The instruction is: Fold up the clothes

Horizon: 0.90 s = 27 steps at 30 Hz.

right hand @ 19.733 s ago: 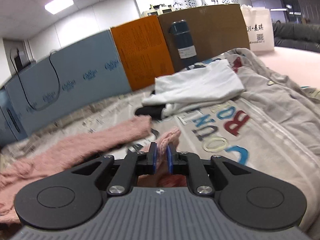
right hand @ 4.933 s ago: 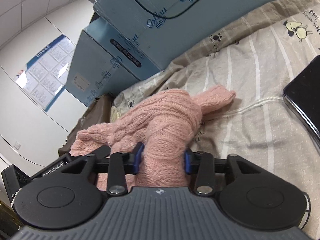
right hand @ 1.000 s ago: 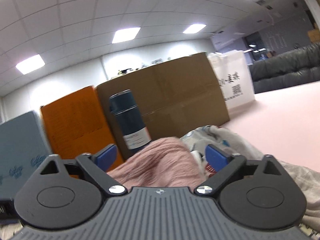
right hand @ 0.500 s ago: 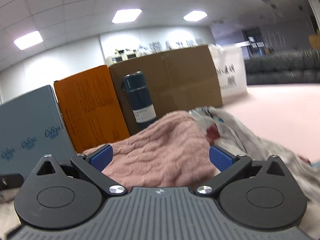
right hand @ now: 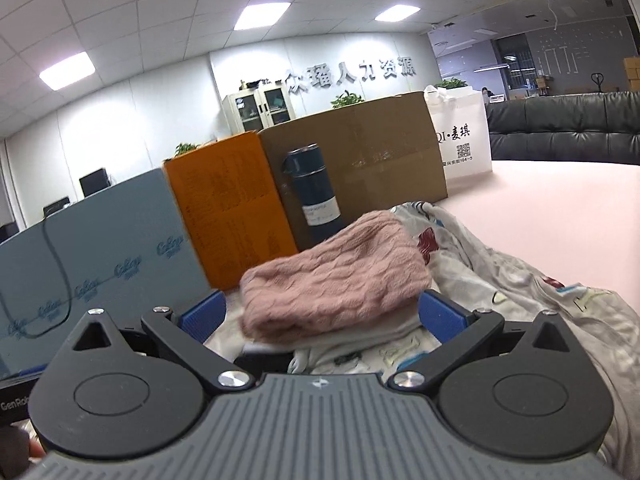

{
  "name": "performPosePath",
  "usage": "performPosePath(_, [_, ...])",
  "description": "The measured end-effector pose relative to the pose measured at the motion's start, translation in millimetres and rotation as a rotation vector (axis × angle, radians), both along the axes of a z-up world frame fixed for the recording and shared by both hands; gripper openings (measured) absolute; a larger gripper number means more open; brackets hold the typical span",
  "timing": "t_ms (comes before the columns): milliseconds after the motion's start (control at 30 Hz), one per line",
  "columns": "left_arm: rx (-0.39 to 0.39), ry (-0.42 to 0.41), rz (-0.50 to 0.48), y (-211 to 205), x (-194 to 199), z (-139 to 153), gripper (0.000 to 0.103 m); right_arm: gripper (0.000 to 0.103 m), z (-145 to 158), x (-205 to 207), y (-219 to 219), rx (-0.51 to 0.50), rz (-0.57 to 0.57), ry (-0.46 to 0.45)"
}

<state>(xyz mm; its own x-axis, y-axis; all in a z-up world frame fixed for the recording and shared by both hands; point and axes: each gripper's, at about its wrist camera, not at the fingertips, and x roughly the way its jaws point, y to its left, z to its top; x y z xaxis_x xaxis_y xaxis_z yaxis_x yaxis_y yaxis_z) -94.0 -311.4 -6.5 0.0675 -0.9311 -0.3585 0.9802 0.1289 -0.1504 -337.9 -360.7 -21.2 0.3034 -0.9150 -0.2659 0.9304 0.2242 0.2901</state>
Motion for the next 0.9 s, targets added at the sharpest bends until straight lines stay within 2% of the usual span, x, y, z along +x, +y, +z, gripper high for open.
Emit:
performPosePath(233, [0.007, 0.021, -0.103, 32.0, 9.1, 6.3, 0.103, 0.103, 8.1, 25.5, 44.6, -0.001, 0.005, 0.042])
performPosePath(433, [-0.037, -0.012, -0.154, 56.3, 15.6, 15.1, 0.103, 0.103, 12.5, 48.2, 72.3, -0.01, -0.081, 0.112])
performPosePath(567, [-0.098, 0.023, -0.163, 72.3, 31.4, 21.7, 0.103, 0.103, 14.7, 60.2, 82.9, -0.002, -0.13, 0.149])
performPosePath(700, [-0.124, 0.028, -0.144, 80.7, 43.4, 27.3, 0.103, 0.103, 14.3, 70.5, 89.8, 0.031, -0.164, 0.166])
performPosePath(900, [-0.102, 0.081, -0.156, 80.5, 47.7, 24.3, 0.103, 0.103, 15.7, 85.2, 97.0, 0.046, -0.2, 0.188])
